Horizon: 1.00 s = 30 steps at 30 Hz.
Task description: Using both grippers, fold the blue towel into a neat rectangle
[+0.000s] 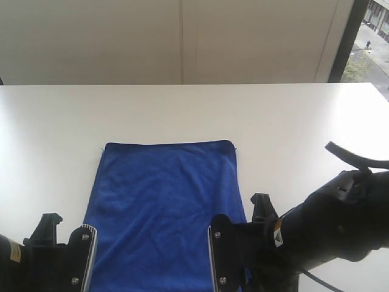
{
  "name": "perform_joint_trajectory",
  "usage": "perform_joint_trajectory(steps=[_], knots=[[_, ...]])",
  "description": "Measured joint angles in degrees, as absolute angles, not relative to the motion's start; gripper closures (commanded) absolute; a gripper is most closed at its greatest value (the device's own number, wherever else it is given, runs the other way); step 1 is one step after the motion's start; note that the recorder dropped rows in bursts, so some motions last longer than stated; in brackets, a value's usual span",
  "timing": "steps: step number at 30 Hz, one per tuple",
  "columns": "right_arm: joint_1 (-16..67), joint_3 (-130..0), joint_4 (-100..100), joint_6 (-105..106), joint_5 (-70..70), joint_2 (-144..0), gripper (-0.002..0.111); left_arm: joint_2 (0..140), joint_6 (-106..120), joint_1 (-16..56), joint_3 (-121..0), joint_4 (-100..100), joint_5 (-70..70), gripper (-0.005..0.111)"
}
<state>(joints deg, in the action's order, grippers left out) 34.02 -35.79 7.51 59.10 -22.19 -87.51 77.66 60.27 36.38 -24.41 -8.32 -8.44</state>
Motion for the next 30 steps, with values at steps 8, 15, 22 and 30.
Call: perform_joint_trajectory(steps=[8, 15, 22, 30], knots=[[34.02, -35.79, 7.65, 57.01, -22.19, -87.51, 0.064, 77.66, 60.14, 36.38, -24.4, -8.42, -8.87, 0.049], [34.02, -33.64, 7.65, 56.9, -22.07, -87.51, 0.064, 77.66, 59.18, 36.38, -24.14, -8.93, -9.71, 0.049], [34.02, -32.89, 7.01, 56.9, -22.18, -87.51, 0.064, 77.66, 59.18, 36.38, -24.01, -8.93, -9.57, 0.049], [34.02, -32.89, 5.64, 56.9, -22.18, -87.51, 0.064, 77.55, 59.18, 36.38, -22.78, -9.15, -7.42, 0.049]])
